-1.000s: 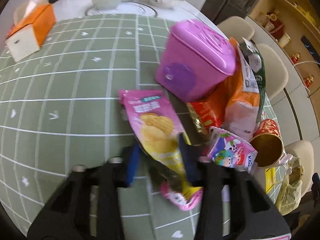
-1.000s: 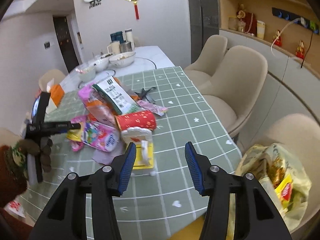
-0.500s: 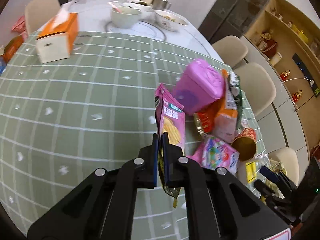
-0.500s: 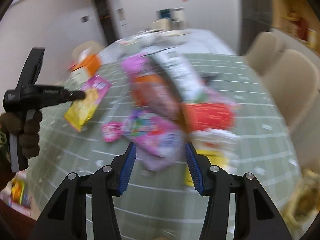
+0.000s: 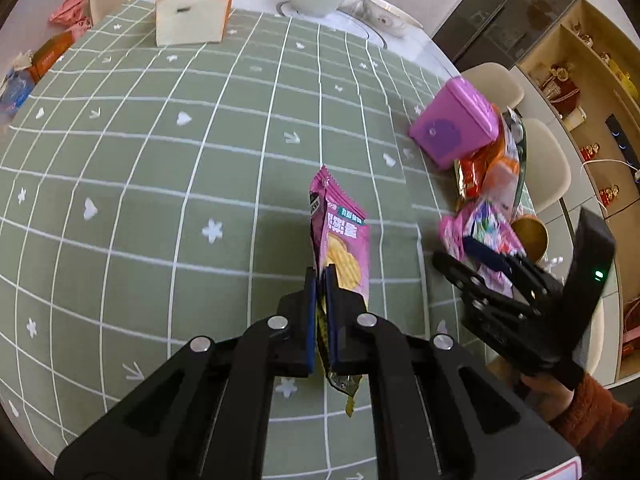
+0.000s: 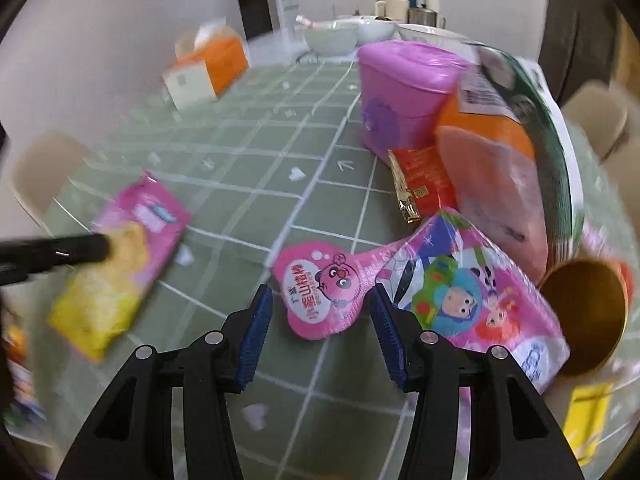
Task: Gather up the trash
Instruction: 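Grasp the pink lollipop-shaped tag with the right tool while the left tool holds the chip bag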
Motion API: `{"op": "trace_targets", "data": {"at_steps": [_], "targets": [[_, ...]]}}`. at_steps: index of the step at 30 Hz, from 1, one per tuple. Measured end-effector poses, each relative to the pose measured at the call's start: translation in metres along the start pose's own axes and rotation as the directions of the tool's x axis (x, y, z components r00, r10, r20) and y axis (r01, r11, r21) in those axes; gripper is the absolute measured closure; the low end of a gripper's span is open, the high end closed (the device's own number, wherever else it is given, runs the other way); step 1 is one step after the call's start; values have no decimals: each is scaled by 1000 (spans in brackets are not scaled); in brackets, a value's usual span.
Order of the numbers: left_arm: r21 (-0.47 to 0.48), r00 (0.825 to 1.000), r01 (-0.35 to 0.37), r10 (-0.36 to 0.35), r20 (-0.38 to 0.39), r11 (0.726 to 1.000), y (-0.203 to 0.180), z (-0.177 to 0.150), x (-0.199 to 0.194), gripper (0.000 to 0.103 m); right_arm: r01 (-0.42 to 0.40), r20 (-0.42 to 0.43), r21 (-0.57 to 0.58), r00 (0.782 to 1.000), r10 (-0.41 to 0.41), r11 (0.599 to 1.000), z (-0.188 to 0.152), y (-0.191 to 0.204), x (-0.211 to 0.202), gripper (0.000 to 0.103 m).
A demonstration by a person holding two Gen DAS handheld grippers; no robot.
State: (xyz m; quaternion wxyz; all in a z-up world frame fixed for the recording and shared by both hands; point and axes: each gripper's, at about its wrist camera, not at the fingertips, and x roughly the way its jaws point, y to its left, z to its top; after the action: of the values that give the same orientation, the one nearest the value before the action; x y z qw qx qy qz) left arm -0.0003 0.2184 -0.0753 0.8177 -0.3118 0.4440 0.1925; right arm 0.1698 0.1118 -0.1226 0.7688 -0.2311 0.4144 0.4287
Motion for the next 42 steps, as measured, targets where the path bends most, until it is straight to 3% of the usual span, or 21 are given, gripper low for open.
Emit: {"op": "trace_targets", "data": {"at_steps": [6, 9, 12, 16, 18, 27, 34, 39, 42], "targets": [[9, 999, 31, -31, -10, 999, 1, -3, 5, 99, 36, -18, 157, 999, -34, 987, -34, -38, -25, 59], [13, 999, 51, -50, -19, 999, -4, -2, 11, 99, -52, 30, 282, 999, 45, 958, -46, -52, -43, 59], [28, 998, 60, -60, -27, 998, -8, -2, 14, 99, -95, 93, 320, 993, 68, 943, -46, -49, -52, 59], [45, 998, 58, -57, -28, 997, -10, -2, 13, 99, -145, 131, 314, 985, 109, 938, -34, -38, -44, 59], [49, 998, 55, -53, -33, 997, -10, -3, 14, 99, -88, 100, 304, 993, 60, 948, -25, -33, -32, 59], [79, 996, 49, -44, -74, 996, -9, -9, 17, 99, 2, 102, 218, 994, -25, 976, -10, -20, -17, 57], [114, 995, 76, -69, -66, 991, -13, -3, 12, 99, -92, 149, 426, 988, 30, 900, -44, -41, -41, 57], [143, 995, 69, -57, -85, 987, -11, -1, 15, 99, -100, 164, 544, 986, 12, 833, -35, -51, -20, 56], [164, 995, 74, -61, -81, 984, -11, 1, 11, 99, -65, 158, 522, 987, -22, 851, -19, -44, -8, 56]]}}
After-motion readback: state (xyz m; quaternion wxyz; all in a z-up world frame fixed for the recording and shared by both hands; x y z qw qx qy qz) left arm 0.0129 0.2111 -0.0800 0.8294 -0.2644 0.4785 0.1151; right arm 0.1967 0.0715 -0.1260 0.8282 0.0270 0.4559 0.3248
